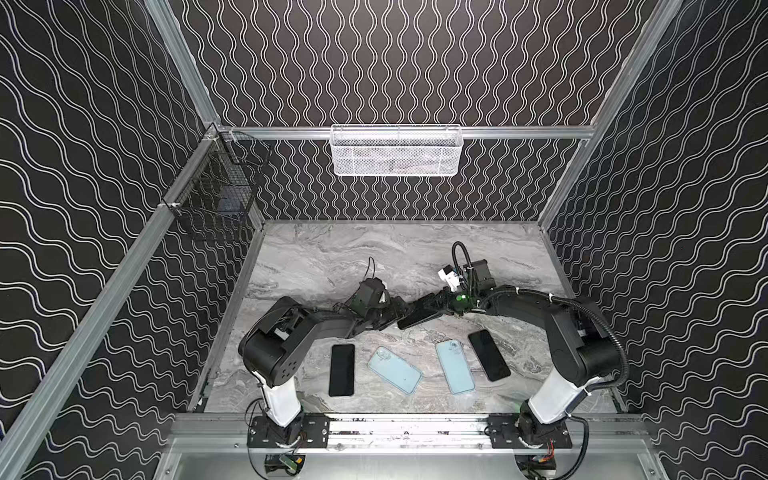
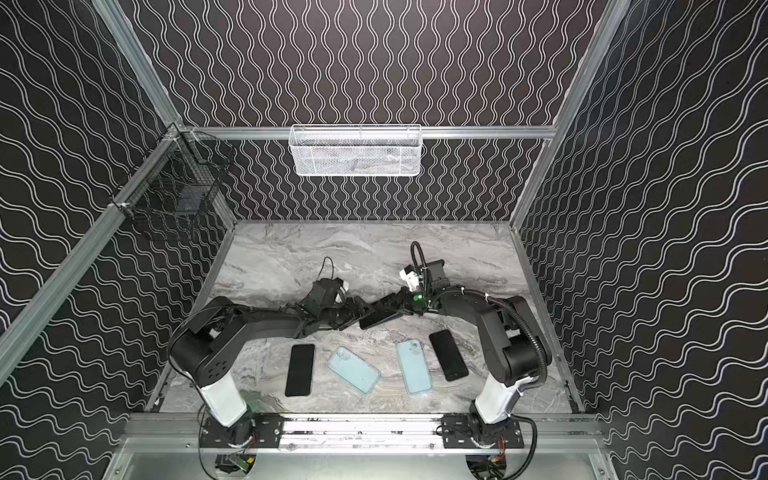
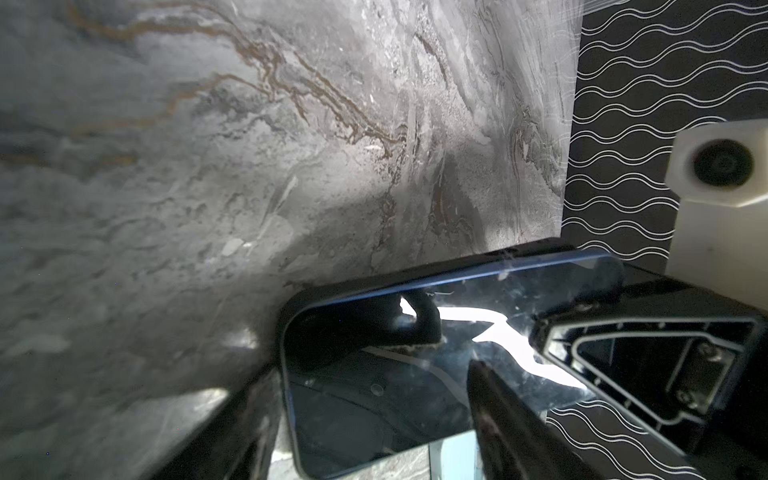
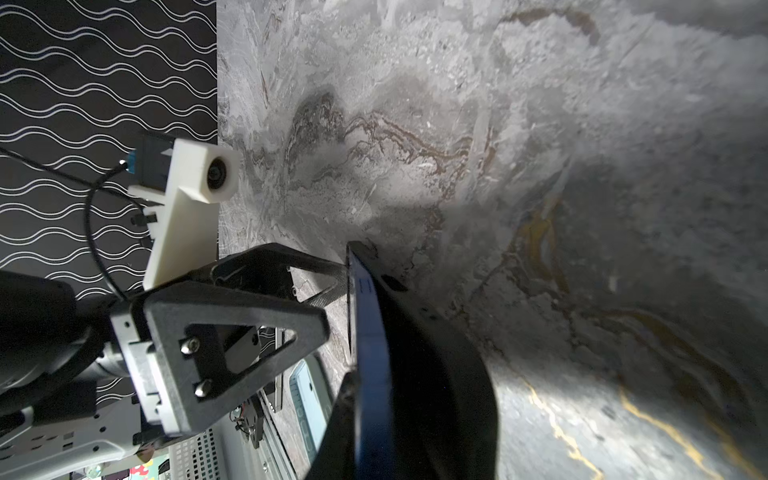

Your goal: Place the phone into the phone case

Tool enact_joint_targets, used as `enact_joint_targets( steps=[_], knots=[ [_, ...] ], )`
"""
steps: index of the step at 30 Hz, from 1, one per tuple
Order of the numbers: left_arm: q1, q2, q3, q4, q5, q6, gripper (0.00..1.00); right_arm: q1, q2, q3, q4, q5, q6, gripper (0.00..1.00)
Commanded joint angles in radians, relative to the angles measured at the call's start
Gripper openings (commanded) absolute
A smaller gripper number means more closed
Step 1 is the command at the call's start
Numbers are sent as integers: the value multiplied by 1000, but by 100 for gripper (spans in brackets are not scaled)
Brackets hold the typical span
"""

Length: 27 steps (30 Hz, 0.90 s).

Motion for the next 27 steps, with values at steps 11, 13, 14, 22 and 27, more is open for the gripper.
enact_joint_targets(
  steps=[11, 13, 14, 22, 27],
  knots=[
    [-9, 9, -1, 77, 92, -9, 74, 32, 52, -40, -162, 139, -18, 4],
    [-9, 7, -4, 76, 89, -7, 74, 32, 49, -40, -166, 151, -19, 8],
    [-9, 5, -5, 74, 87, -6, 74, 32, 47, -40, -170, 159, -20, 11],
    [-10, 3, -8, 74, 86, -6, 74, 30, 54, -15, -196, 193, -39, 18],
    [-9, 0, -7, 72, 86, -5, 74, 31, 54, -9, -203, 209, -43, 22]
  ],
)
